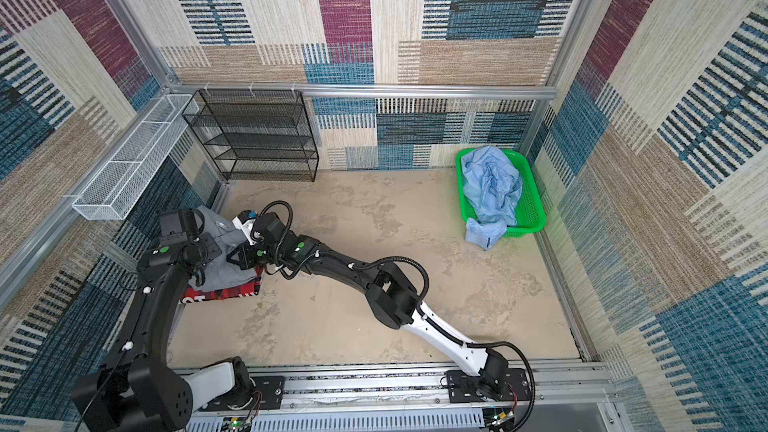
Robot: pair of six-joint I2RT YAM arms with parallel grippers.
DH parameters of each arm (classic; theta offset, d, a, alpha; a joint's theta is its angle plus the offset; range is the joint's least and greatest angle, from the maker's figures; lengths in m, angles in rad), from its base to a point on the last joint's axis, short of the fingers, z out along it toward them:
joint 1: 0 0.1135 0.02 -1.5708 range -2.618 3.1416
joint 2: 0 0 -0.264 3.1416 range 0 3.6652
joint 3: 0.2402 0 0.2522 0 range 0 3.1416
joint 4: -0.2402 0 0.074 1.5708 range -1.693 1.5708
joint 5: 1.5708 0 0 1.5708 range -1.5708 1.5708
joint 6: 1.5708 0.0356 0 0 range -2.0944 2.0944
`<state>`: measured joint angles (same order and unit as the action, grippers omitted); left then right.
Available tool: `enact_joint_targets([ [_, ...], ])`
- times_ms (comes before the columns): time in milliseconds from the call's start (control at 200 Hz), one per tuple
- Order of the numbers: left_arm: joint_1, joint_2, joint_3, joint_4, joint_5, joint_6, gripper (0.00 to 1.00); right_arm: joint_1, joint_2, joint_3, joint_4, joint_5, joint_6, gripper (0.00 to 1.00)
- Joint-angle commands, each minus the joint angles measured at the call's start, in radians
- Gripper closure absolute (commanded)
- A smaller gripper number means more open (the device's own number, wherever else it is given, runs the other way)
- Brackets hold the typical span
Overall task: Fold and stack the long sleeve shirts
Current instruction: 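Carry the grey shirt with both grippers onto the plaid shirt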
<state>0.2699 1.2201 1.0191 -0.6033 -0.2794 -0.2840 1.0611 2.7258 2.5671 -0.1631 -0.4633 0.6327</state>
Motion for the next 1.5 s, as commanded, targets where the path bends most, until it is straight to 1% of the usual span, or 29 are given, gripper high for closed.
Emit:
enact_joint_targets([
  [0,0.000,0.053,0.032,0.115,-0.041,0.075,1.00,0.008,0.030,0.023,0.099,-0.043,0.051,1.00],
  [40,0.000,0.076,0.044,0.112,-0.060,0.076,1.00,0.010,0.038,0.021,0.128,-0.045,0.049,1.00],
  [85,0.000,0.095,0.031,0.136,-0.063,0.085,1.00,0.010,0.046,0.029,0.130,-0.020,0.045,1.00],
  [125,0.002,0.106,0.010,0.167,-0.068,0.085,1.00,0.010,0.053,0.029,0.139,-0.009,0.044,1.00],
  [185,0.003,0.115,-0.031,0.243,-0.081,0.116,1.00,0.009,0.066,0.032,0.157,-0.002,0.050,1.00],
  [230,0.004,0.131,-0.027,0.248,-0.096,0.115,1.00,0.011,0.079,0.036,0.178,-0.014,0.060,1.00],
  [295,0.004,0.153,-0.030,0.282,-0.068,0.135,1.00,0.011,0.106,0.064,0.185,-0.003,0.071,1.00],
  [516,0.013,0.240,0.014,0.267,-0.078,0.138,1.00,0.010,0.151,0.075,0.218,0.027,0.078,1.00],
  [541,0.015,0.243,0.018,0.257,-0.093,0.135,1.00,0.009,0.153,0.074,0.218,0.029,0.074,1.00],
  [596,0.018,0.246,0.021,0.242,-0.133,0.113,0.95,0.009,0.159,0.071,0.215,0.034,0.069,1.00],
  [736,0.043,0.230,0.035,0.221,-0.089,0.064,0.77,0.007,0.178,0.071,0.213,0.037,0.072,1.00],
  [776,0.044,0.225,0.056,0.192,-0.097,0.039,0.66,0.005,0.182,0.071,0.211,0.041,0.074,1.00],
  [806,0.047,0.220,0.072,0.173,-0.095,0.022,0.60,0.004,0.183,0.071,0.208,0.046,0.076,1.00],
  [871,0.050,0.206,0.105,0.142,-0.072,0.004,0.59,0.002,0.187,0.071,0.200,0.053,0.079,1.00],
  [947,0.051,0.187,0.151,0.086,-0.070,-0.027,0.58,-0.001,0.187,0.071,0.188,0.059,0.080,1.00],
  [952,0.051,0.185,0.154,0.082,-0.071,-0.030,0.57,0.000,0.187,0.071,0.187,0.060,0.080,1.00],
  [967,0.052,0.179,0.160,0.071,-0.071,-0.039,0.50,-0.001,0.187,0.070,0.185,0.062,0.080,1.00],
  [977,0.051,0.173,0.164,0.066,-0.071,-0.044,0.48,-0.002,0.187,0.070,0.182,0.063,0.081,1.00],
  [1087,0.051,0.080,0.173,0.027,-0.057,-0.083,0.46,-0.005,0.188,0.069,0.176,0.070,0.085,1.00],
  [1092,0.051,0.074,0.171,0.026,-0.057,-0.086,0.43,-0.004,0.189,0.069,0.175,0.070,0.085,1.00],
  [1102,0.052,0.064,0.170,0.023,-0.059,-0.092,0.34,-0.004,0.187,0.070,0.173,0.072,0.086,1.00],
  [1117,0.051,0.050,0.168,0.018,-0.062,-0.101,0.30,-0.005,0.187,0.069,0.172,0.073,0.087,1.00],
  [1227,0.047,-0.046,0.136,0.009,-0.028,-0.113,0.28,-0.006,0.180,0.068,0.168,0.075,0.090,1.00],
  [1247,0.047,-0.060,0.123,0.013,-0.017,-0.115,0.28,-0.007,0.178,0.068,0.169,0.072,0.090,0.97],
  [1337,0.039,-0.124,0.075,0.020,0.004,-0.119,0.28,-0.006,0.157,0.066,0.163,0.066,0.083,0.69],
  [1402,0.020,-0.168,0.047,0.029,-0.004,-0.110,0.28,-0.006,0.131,0.067,0.137,0.075,0.065,0.50],
  [1437,0.012,-0.194,0.031,0.038,0.001,-0.105,0.28,-0.006,0.113,0.059,0.118,0.084,0.051,0.42],
  [1497,0.002,-0.227,0.009,0.046,0.003,-0.105,0.28,-0.006,0.069,0.037,0.083,0.120,0.028,0.33],
])
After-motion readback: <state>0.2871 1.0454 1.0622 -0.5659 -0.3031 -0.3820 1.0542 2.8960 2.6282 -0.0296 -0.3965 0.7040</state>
